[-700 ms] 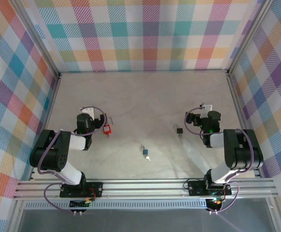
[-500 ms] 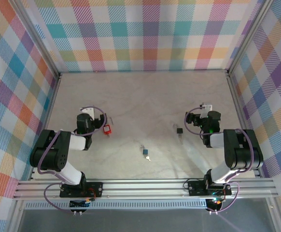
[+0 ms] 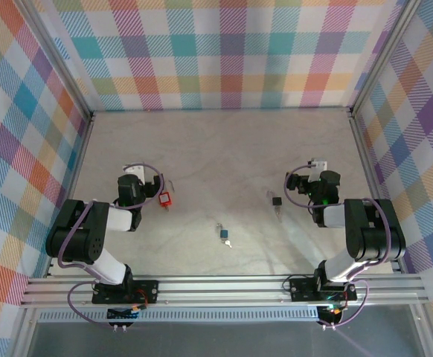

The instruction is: Lock with the key

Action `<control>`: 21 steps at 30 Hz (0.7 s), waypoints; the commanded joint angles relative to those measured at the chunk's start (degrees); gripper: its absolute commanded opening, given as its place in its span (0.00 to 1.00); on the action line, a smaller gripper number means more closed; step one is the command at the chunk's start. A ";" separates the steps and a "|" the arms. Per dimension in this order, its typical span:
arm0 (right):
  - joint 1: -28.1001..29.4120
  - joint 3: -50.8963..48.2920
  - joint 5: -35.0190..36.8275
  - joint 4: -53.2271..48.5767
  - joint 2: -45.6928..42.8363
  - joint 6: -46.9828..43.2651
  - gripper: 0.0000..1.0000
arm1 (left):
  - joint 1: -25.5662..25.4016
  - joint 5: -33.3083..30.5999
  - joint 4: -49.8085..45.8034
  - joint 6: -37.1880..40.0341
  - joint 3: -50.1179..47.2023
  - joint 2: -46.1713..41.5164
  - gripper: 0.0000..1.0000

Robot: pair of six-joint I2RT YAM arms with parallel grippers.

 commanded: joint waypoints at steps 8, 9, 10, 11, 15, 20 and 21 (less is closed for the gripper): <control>0.27 0.90 -1.25 0.75 -1.01 -0.60 0.99 | 0.67 -0.75 2.31 -0.47 -0.57 -1.54 1.00; 0.32 1.12 -2.02 0.09 -1.43 -0.96 0.99 | 0.67 -1.33 2.14 -0.61 -1.05 -2.96 1.00; 0.34 1.41 -2.77 -1.08 -2.44 -1.18 0.99 | 0.62 -1.88 0.88 -0.81 -1.03 -4.42 1.00; 0.35 1.64 -2.77 -3.17 -4.43 -1.20 0.99 | 0.62 -2.74 -1.12 -1.07 -0.79 -6.44 1.00; 0.65 4.32 -2.29 -14.05 -11.46 -1.48 0.99 | 0.48 -7.19 -14.43 -5.02 1.88 -18.22 1.00; 2.71 9.37 -0.43 -23.16 -18.67 7.92 0.99 | 0.57 -6.67 -20.04 -22.38 3.46 -31.71 1.00; 2.75 11.18 -3.45 -24.71 -19.42 10.27 0.99 | 0.58 -6.30 -21.65 -28.81 3.68 -34.44 1.00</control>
